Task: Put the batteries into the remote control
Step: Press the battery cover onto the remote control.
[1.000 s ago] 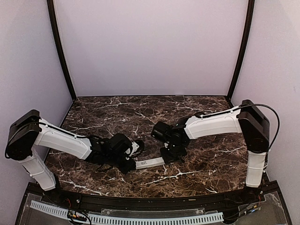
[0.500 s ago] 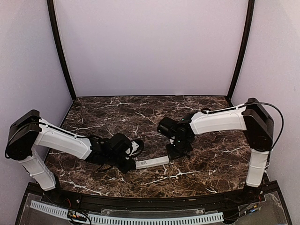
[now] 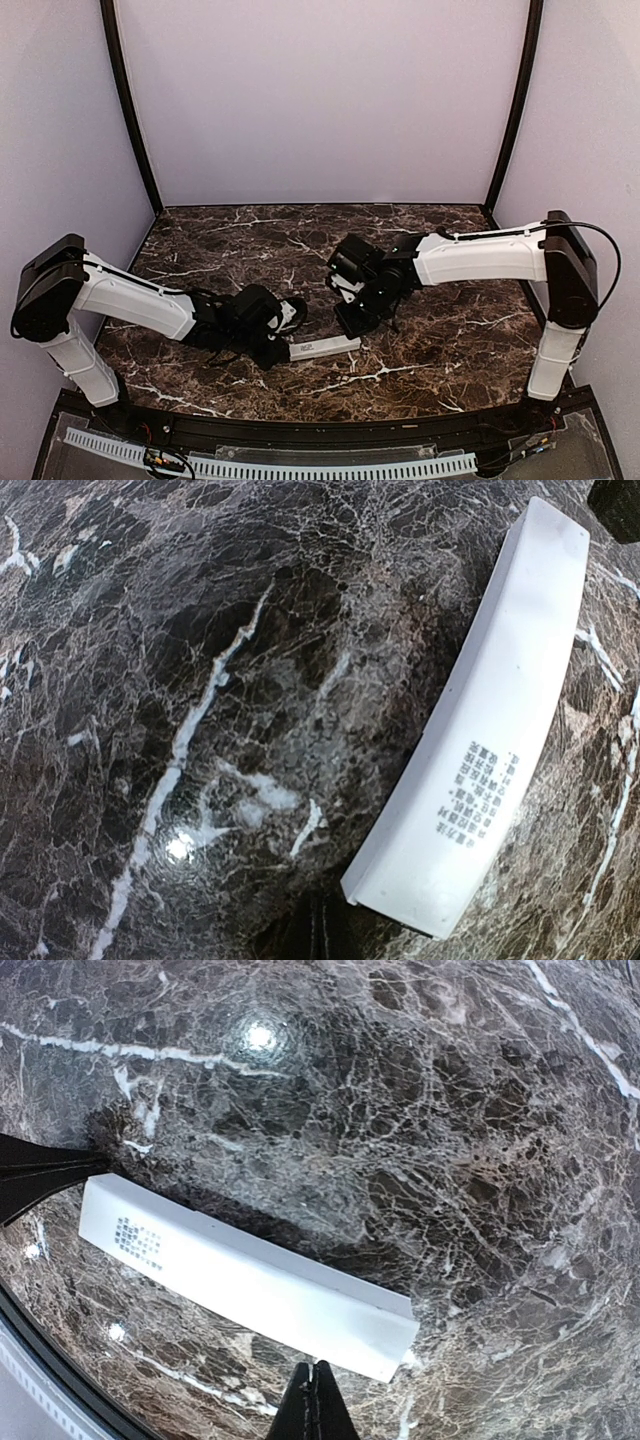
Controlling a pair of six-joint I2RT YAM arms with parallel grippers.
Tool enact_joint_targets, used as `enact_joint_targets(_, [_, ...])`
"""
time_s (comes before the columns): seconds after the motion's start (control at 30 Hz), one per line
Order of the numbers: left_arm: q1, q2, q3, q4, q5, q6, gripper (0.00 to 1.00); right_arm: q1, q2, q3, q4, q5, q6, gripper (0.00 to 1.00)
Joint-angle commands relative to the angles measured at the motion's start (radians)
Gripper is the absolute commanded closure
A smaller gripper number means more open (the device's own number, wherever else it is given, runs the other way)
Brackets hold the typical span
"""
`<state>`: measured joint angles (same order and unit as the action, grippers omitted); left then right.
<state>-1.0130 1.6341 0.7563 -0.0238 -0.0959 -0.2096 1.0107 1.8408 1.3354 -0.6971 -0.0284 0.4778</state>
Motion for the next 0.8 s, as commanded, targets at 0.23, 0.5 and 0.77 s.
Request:
enact_joint_targets(0.23, [-0.002, -0.033, -0.011, -0.015, -0.007, 0.01, 1.0, 0.018, 0.038, -0.001, 0.053, -0.042, -0.014, 1.0])
enact_joint_targets(0.5, [-0.003, -0.033, -0.011, -0.016, -0.007, 0.009, 1.0, 0.003, 0.119, -0.064, 0.099, -0.061, 0.004, 1.0])
enact_joint_targets(0.77, [-0.003, -0.032, -0.009, -0.016, -0.008, 0.011, 1.0, 0.006, 0.089, -0.076, 0.086, -0.063, 0.015, 1.0])
